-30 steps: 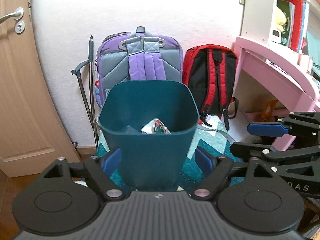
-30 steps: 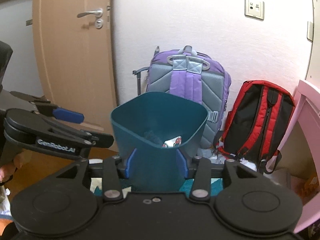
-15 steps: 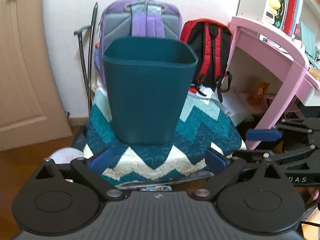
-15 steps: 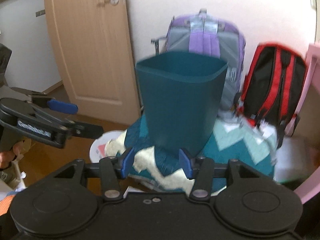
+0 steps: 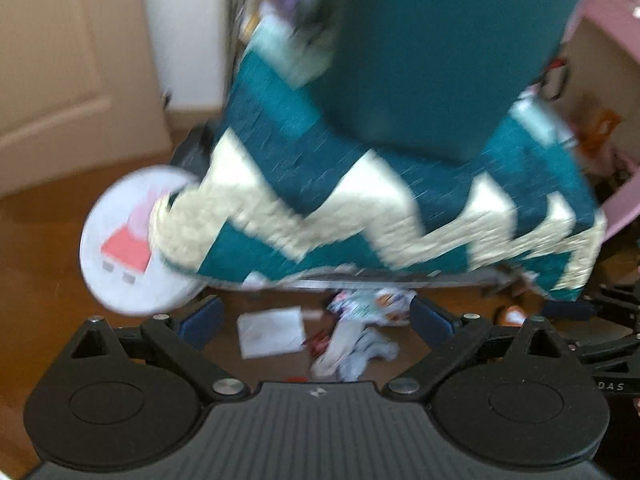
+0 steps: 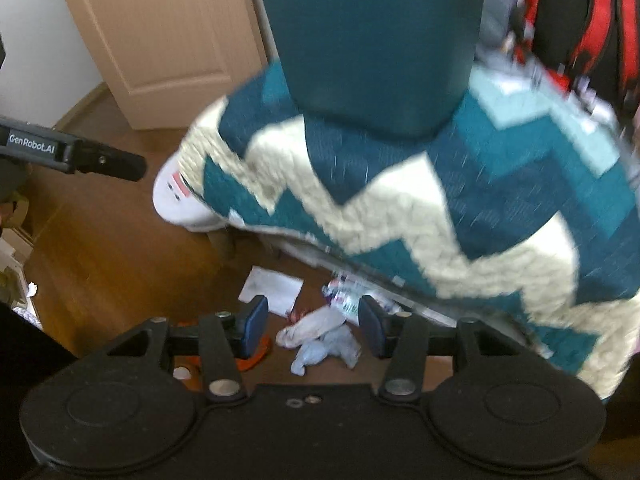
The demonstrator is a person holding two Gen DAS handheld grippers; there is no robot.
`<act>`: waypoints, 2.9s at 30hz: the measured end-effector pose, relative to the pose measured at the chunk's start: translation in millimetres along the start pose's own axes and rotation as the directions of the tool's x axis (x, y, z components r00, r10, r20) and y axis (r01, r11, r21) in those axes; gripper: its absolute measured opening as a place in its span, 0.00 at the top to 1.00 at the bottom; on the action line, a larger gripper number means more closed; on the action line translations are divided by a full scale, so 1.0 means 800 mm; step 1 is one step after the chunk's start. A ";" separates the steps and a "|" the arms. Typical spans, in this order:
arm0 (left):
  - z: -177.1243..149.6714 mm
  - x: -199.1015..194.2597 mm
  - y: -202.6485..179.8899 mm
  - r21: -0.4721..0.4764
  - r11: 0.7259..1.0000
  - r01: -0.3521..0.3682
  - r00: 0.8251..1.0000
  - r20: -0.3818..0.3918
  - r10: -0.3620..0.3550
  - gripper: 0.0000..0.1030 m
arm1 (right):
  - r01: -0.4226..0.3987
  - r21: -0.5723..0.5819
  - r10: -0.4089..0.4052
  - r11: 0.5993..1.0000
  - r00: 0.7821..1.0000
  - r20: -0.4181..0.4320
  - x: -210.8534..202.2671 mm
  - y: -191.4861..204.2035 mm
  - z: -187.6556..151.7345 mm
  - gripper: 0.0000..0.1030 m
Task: Collect trash
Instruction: 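Move both tools back down to the floor trash, then grasp the red plastic bag with the left tool while the right tool grasps crumpled grey paper, then lift the red bag and grey paper up over the teal bin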
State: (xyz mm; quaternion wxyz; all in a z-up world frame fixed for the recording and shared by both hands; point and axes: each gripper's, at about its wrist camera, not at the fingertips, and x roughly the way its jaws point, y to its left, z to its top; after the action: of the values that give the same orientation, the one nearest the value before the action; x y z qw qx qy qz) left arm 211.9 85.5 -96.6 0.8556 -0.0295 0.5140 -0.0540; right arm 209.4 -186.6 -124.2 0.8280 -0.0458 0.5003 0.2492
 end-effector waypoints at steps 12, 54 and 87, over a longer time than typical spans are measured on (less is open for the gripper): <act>-0.070 0.229 0.126 -0.167 0.983 -0.075 0.908 -0.419 -0.002 0.03 | 0.023 0.179 0.026 0.984 0.964 -0.263 0.222 -0.054 -0.043 0.51; -0.201 0.389 0.151 -0.096 0.994 -0.055 0.784 -0.620 -0.016 0.41 | 0.073 -0.060 -0.092 0.996 0.898 -0.431 0.386 -0.046 -0.098 0.95; 0.010 -0.148 -0.010 -0.009 1.000 0.002 0.995 0.097 -0.001 0.41 | 0.071 0.073 -0.086 0.995 0.969 0.231 -0.159 0.029 0.002 0.96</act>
State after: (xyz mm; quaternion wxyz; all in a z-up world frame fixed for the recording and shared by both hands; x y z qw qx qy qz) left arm 163.4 92.3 11.4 0.8792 -0.0365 0.4723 -0.0509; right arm 152.6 -212.4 -11.4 0.8913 -0.0095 0.4049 0.2037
